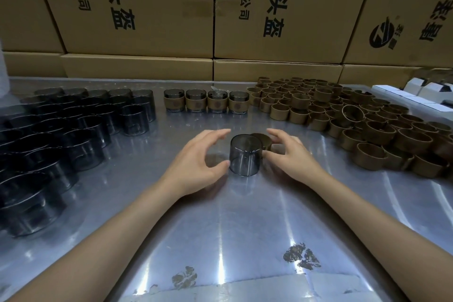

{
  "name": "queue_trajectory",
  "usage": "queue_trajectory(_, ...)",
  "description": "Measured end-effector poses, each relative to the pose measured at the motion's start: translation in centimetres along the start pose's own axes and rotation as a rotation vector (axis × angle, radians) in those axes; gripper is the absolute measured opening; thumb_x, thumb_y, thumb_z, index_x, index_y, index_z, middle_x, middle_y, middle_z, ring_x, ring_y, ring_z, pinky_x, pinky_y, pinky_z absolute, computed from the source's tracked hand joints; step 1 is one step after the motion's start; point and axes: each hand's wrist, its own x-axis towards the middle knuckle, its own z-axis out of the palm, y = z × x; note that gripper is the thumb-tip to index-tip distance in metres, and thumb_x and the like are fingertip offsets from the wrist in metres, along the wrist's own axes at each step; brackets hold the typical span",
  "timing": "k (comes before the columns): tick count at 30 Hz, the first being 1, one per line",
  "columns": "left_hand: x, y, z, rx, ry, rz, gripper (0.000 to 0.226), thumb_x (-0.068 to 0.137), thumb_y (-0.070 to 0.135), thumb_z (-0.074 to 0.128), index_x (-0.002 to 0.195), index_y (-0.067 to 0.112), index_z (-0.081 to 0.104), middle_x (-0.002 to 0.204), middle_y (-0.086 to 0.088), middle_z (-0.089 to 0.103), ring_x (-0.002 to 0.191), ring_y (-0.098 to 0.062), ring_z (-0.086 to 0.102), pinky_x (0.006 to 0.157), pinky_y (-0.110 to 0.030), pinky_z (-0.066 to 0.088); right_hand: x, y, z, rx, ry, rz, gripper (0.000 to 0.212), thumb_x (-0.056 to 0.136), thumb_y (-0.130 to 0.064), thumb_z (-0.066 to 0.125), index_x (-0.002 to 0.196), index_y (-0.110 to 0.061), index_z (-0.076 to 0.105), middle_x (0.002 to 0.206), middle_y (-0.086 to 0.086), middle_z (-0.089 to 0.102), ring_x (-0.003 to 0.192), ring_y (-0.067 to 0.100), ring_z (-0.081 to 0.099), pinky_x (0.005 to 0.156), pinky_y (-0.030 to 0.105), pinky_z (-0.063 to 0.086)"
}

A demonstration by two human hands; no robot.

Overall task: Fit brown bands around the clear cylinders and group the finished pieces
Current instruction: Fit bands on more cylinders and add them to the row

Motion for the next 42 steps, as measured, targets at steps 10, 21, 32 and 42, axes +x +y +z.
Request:
queue_trajectory(10, -0.1, 1.4, 1.2, 0.118, 0.009, 0.156, 0.059, 0.088, 0.036, 0.065, 0.142, 0.024, 0.045, 0.14, 0.012, 0.043, 0.13, -0.003, 0.039, 0.107, -0.025, 0.036, -0.7, -1.5, -0.3, 0.293, 0.311, -0.123, 0.04, 0.08, -0.036, 0.075, 0.107, -0.024, 0.049, 0.103, -0.02, 0.054, 0.097, -0.009, 0.05, 0.079, 0.004, 0.035)
queue_trajectory(21, 0.0, 2.4, 1.5, -0.551, -0.139, -0.085, 0.05, 0.092, 0.053, 0.039, 0.135, 0.031, 0.05, 0.129, 0.013, 0.059, 0.125, -0.003, 0.049, 0.11, -0.033, 0.036, -2.7, -4.3, 1.9, 0.133, 0.058, -0.394, 0.056, 0.081, -0.042, 0.065, 0.119, -0.025, 0.028, 0.117, 0.001, 0.058, 0.109, 0.015, 0.059, 0.091, 0.039, 0.051)
queue_trajectory(32, 0.2, 2.5, 1.4, -0.557, -0.142, -0.109, 0.042, 0.091, 0.044, 0.047, 0.131, 0.032, 0.047, 0.132, 0.011, 0.054, 0.122, 0.003, 0.049, 0.098, -0.013, 0.039, -2.4, -3.5, 2.3, 0.408, -0.112, -0.181, 0.027, 0.09, -0.045, 0.029, 0.114, -0.033, 0.025, 0.112, -0.024, 0.044, 0.097, -0.018, 0.053, 0.082, 0.004, 0.04)
queue_trajectory(42, 0.2, 2.5, 0.9, -0.523, -0.155, -0.185, 0.059, 0.089, 0.055, 0.037, 0.135, 0.023, 0.052, 0.134, 0.009, 0.057, 0.128, -0.006, 0.049, 0.114, -0.039, 0.032, -2.3, -3.2, 2.4, 0.345, -0.176, -0.1, 0.072, 0.087, -0.075, 0.016, 0.142, -0.032, 0.034, 0.137, -0.01, 0.049, 0.127, 0.005, 0.045, 0.108, 0.031, 0.032)
